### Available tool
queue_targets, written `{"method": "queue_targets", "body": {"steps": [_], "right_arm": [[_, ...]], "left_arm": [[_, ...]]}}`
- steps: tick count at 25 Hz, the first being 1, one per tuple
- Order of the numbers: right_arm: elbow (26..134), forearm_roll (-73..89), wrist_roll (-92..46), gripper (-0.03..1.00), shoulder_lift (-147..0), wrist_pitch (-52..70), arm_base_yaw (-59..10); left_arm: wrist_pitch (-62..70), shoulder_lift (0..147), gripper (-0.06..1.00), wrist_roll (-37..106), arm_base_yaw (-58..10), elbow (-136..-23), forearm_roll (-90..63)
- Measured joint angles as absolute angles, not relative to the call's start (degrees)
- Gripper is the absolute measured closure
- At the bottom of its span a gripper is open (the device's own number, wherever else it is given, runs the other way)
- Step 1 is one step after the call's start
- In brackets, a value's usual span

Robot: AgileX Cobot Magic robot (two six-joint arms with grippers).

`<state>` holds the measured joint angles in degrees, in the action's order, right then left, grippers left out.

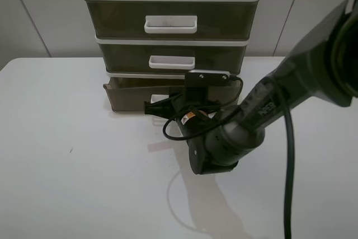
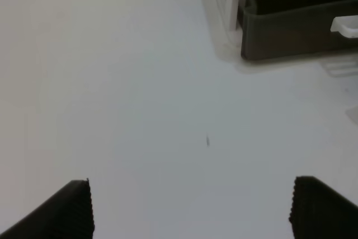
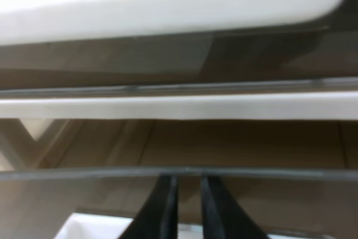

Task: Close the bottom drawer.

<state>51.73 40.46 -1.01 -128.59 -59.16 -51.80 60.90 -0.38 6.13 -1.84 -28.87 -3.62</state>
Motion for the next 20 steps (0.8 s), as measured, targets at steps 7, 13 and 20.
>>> {"method": "queue_targets", "body": {"steps": [7,13,20], "right_arm": [[54.49,40.74,-3.10,0.95,-129.00,-57.94,-51.62],[54.69,40.82,-3.16,0.95,-129.00,-56.83,-51.55],[50.33,39.45,-3.16,0.95,-124.45,-52.25,-51.99]], "left_arm": [[60.90,-0.38,0.23,6.13,-1.84,-28.87,-3.62],[60.90,-0.38,0.23,6.13,-1.84,-28.87,-3.62],[60.90,-0.38,0.23,6.13,-1.84,-28.87,-3.62]]}}
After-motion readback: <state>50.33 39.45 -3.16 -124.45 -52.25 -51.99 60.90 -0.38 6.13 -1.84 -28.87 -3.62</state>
